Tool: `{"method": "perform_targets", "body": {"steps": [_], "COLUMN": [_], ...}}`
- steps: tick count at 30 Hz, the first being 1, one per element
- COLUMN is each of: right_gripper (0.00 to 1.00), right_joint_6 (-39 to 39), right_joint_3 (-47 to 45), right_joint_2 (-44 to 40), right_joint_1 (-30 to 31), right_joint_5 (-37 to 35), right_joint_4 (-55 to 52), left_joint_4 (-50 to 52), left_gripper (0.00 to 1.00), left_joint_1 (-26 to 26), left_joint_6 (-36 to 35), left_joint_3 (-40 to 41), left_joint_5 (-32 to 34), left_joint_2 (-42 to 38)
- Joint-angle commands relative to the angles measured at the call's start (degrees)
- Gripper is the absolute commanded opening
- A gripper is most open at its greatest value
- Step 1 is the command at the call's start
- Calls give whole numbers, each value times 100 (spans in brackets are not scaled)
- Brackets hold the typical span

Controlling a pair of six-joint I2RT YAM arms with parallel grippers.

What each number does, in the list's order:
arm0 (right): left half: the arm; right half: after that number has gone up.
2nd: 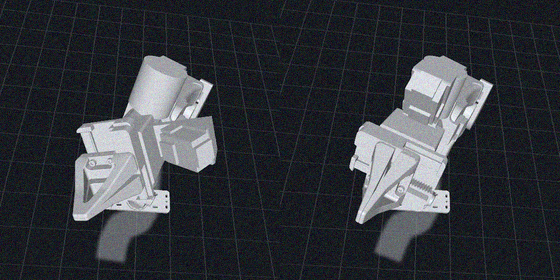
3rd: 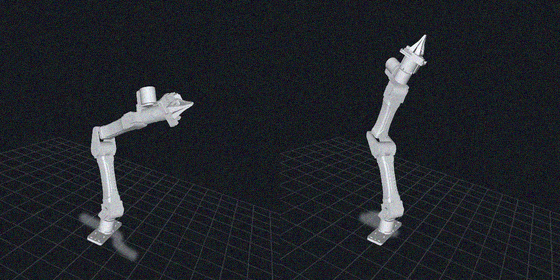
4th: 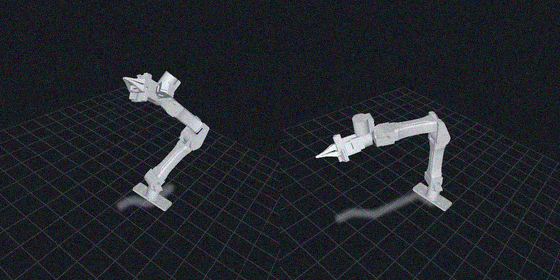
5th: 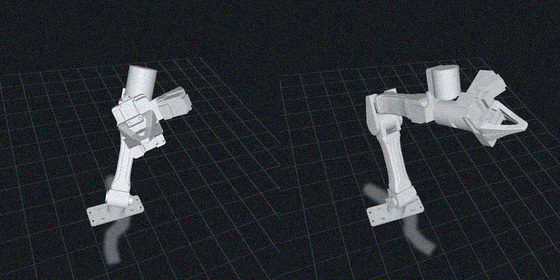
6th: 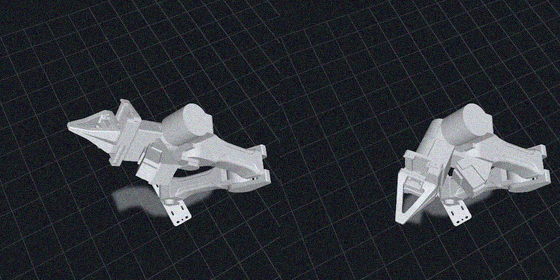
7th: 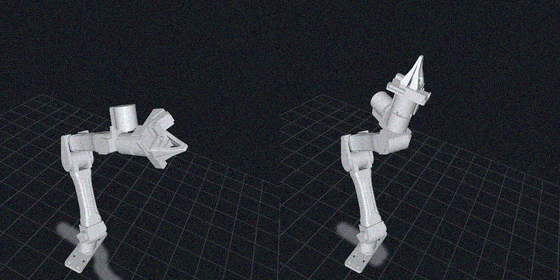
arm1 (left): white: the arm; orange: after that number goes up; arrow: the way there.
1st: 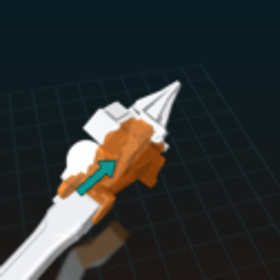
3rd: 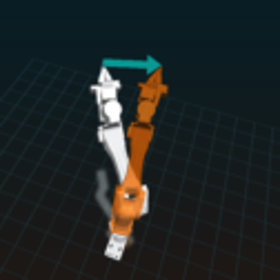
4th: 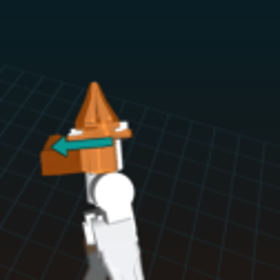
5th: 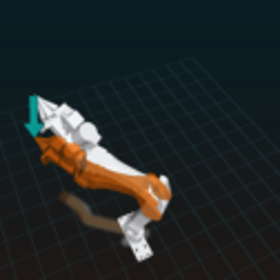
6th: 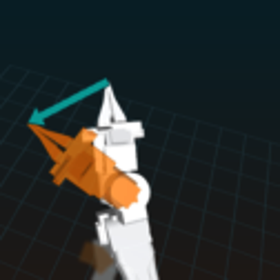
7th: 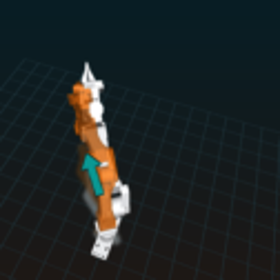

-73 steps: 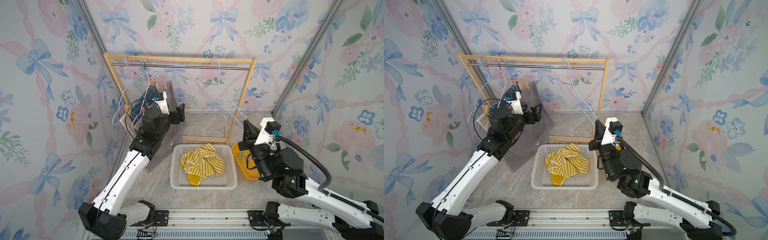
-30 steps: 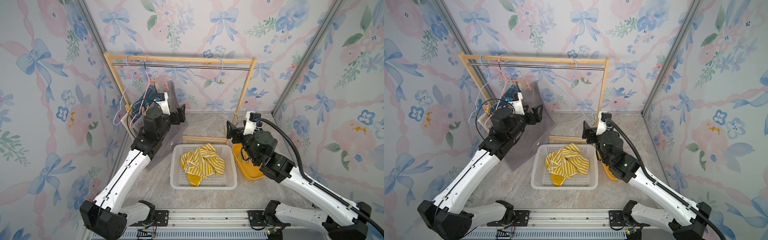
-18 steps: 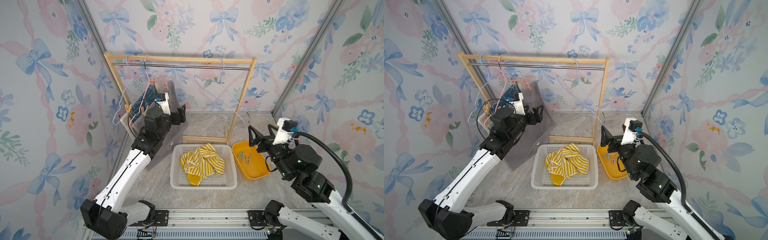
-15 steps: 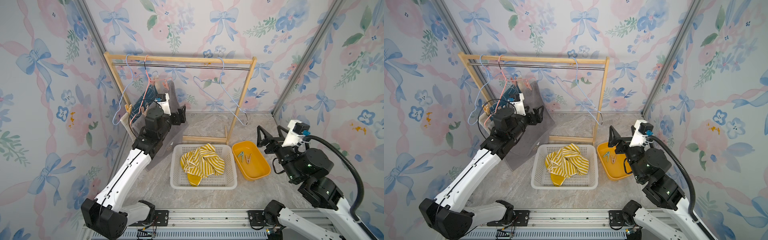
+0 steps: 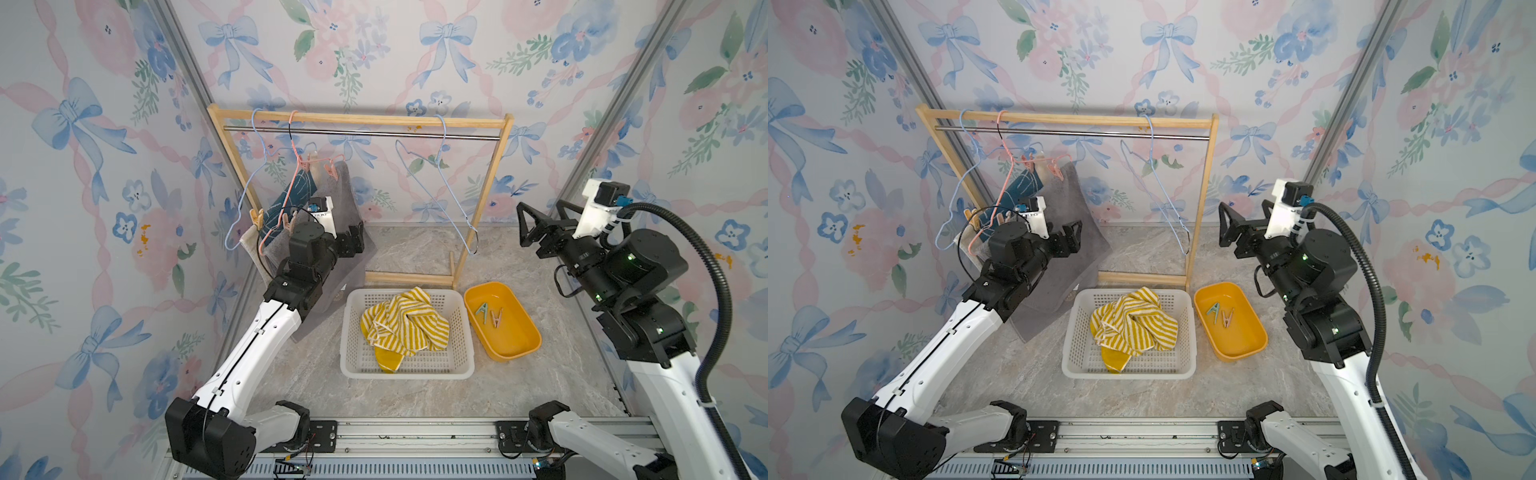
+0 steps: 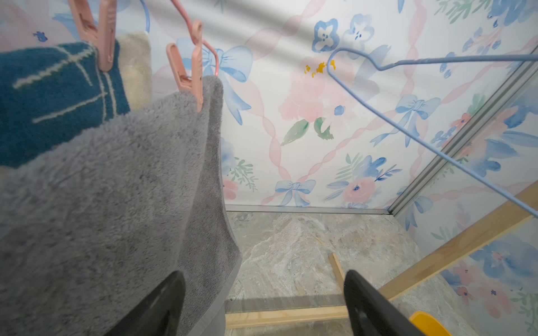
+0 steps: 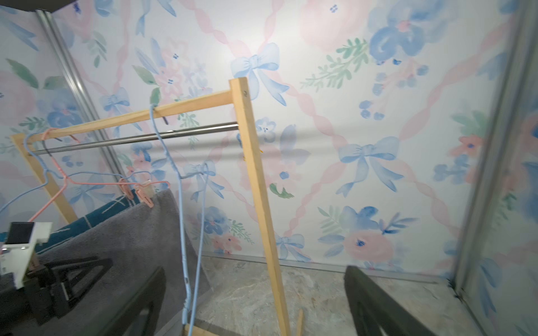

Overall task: Remove the clothespins securing towels to the hanger
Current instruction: Place the hanger on the clothesline.

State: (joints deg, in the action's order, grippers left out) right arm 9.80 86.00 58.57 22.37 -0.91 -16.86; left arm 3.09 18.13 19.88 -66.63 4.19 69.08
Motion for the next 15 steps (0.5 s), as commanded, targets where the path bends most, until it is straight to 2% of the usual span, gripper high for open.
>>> {"method": "perform_targets", "body": {"steps": [1,6,10,15], "right_gripper": [98,98,98,98], "right_joint_6": [-227,-975,-889,-606], "right_joint_3": [478,1596,2037,2051], "right_joint_2": [458,1606,2527,3375], "right_joint_1": [566,1919,2208,2264], "right_joint_5": [1139,1126,1179,1256], "right_joint_4": [228,-381,-619,-590], "left_joint_4": [-4,45,158,368], "left_gripper": [88,88,87,86], "left_joint_1": [-155,-248,-142,104], "left_joint_6": [-106,-110,-102,-323], "left_joint_3": [108,79,-129,-424], "left_joint_5": [-167,-339,-432,-470], "left_joint_2": [-206,-407,-739,-1177]}}
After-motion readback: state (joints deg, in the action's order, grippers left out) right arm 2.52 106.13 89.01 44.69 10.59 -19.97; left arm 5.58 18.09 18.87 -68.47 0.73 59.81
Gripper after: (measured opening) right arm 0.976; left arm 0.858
